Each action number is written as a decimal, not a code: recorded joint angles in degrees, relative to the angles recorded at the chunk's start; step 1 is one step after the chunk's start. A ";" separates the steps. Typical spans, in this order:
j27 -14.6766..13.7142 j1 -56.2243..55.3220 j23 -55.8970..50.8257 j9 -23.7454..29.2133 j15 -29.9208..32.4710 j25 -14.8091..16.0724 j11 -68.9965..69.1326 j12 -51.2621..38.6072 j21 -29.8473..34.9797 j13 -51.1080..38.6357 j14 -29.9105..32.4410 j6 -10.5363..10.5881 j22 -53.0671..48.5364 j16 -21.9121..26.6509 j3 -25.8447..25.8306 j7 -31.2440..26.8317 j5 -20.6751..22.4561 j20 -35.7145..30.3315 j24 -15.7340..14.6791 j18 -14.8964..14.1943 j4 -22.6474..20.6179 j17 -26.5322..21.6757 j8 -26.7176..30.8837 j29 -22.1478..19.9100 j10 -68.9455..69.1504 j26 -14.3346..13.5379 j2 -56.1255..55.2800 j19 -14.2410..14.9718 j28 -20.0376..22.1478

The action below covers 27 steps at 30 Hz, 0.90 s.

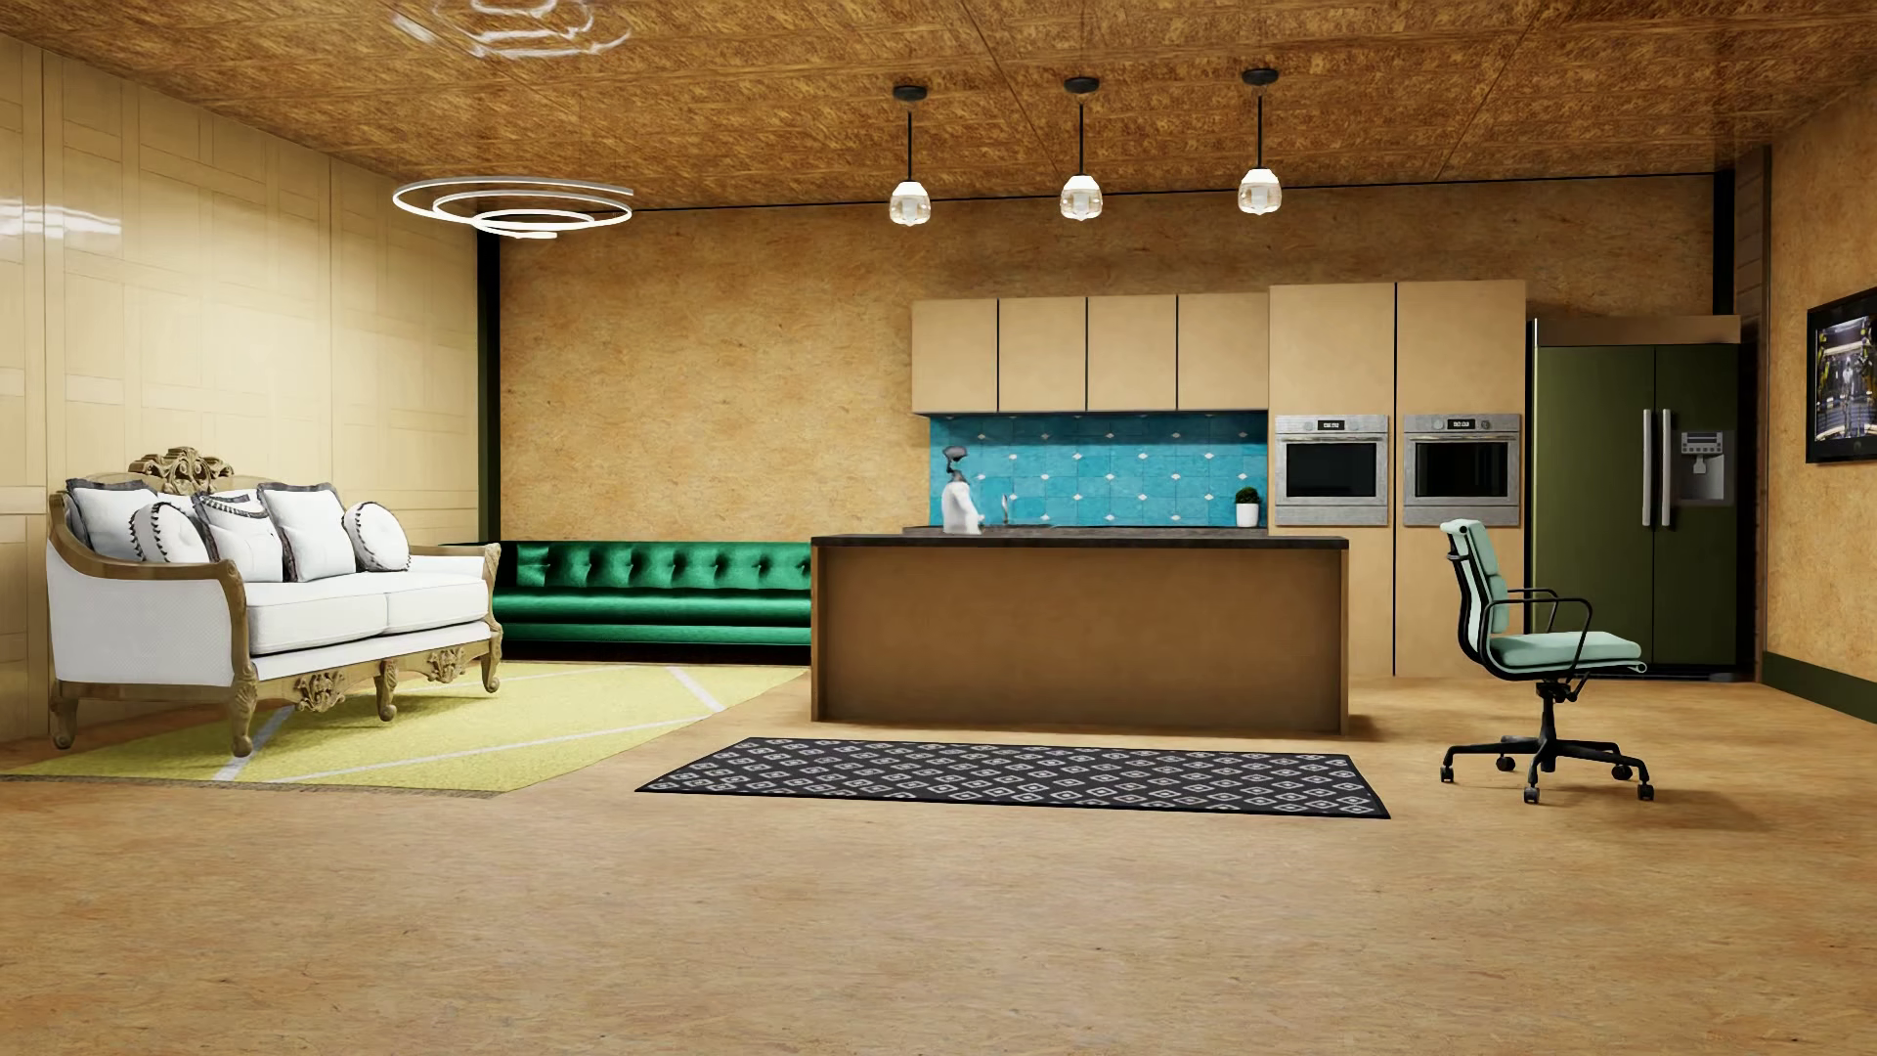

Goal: Head to the white sofa

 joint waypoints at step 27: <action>0.00 -2.52 -6.94 0.73 -19.12 0.00 -33.96 0.10 -0.85 -11.34 2.89 -2.73 -4.72 1.81 6.46 0.00 1.70 3.70 0.00 0.00 10.04 -5.06 0.00 0.00 -17.27 0.00 11.06 0.00 0.00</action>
